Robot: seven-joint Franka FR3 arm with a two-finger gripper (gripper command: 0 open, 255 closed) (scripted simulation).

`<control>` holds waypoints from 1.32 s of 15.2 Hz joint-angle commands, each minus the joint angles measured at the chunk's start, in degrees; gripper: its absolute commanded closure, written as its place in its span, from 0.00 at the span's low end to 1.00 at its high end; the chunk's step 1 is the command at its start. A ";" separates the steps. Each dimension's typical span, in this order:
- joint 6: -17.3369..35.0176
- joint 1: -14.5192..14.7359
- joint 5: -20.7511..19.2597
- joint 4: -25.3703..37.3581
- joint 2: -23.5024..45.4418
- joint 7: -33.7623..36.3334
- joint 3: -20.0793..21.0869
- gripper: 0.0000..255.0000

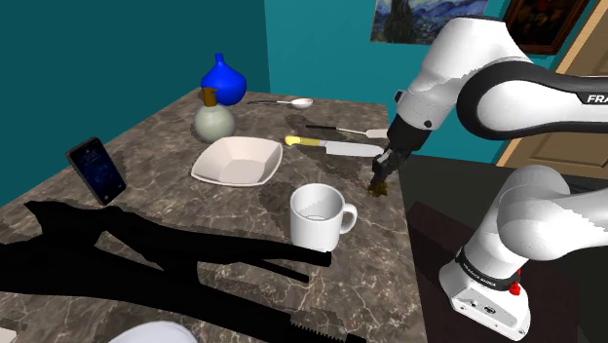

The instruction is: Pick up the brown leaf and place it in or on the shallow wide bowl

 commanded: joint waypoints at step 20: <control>2.43 -5.68 2.45 -5.38 -16.26 31.47 29.52 0.00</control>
